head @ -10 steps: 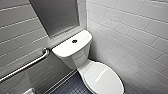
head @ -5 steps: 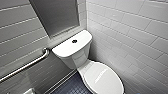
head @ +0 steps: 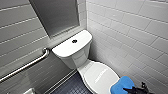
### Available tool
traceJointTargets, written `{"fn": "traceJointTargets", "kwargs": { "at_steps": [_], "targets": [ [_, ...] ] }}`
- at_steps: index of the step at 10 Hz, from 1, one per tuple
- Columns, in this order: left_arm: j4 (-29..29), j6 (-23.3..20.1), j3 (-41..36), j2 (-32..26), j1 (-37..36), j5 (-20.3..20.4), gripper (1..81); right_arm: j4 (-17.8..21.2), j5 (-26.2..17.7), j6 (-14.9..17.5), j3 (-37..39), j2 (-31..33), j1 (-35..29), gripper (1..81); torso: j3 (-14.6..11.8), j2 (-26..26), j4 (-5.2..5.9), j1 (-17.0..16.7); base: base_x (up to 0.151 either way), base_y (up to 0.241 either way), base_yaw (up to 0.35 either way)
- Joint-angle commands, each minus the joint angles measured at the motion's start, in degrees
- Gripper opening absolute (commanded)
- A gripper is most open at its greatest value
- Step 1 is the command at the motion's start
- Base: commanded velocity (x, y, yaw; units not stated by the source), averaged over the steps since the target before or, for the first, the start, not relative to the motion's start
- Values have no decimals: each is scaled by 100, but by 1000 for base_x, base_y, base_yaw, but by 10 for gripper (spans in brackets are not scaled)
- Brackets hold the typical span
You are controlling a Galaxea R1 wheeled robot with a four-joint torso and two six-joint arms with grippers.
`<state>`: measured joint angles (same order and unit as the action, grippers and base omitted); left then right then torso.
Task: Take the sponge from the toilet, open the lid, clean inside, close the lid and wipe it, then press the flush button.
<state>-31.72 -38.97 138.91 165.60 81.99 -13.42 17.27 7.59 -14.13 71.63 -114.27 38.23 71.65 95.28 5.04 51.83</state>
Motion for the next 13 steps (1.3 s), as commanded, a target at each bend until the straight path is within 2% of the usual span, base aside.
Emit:
{"fn": "traceJointTargets", "kwargs": {
  "at_steps": [1,3,7,8,10,12,13],
  "targets": [
    [-1,-40,-48,-26,58,-618,811,-198,-1735,112,825,-634,-1593,10,0,0,0,0,0,0,0],
    [-10,-40,-48,-44,58,-618,811,-189,-2139,68,1598,-1504,-2015,10,0,0,0,0,0,0,0],
    [-18,-31,-31,-61,58,-618,811,-154,-2306,33,3230,-3259,-2516,10,0,0,0,0,0,0,0],
    [-27,-31,-31,-61,58,-609,811,-154,-2306,-11,3523,-3526,-2570,10,0,0,0,0,0,0,0],
    [-54,-31,-22,-79,58,-618,811,-93,-2210,-310,4191,-4071,-2535,10,0,0,0,0,0,0,0],
    [-62,-31,-22,-79,58,-618,811,-110,-1614,-896,4525,-4282,-2272,10,0,0,0,0,0,0,0],
    [-62,-31,-22,-79,75,-618,811,-119,-1612,-925,4630,-4291,-2157,10,0,0,0,0,0,0,0]
  ]
}}
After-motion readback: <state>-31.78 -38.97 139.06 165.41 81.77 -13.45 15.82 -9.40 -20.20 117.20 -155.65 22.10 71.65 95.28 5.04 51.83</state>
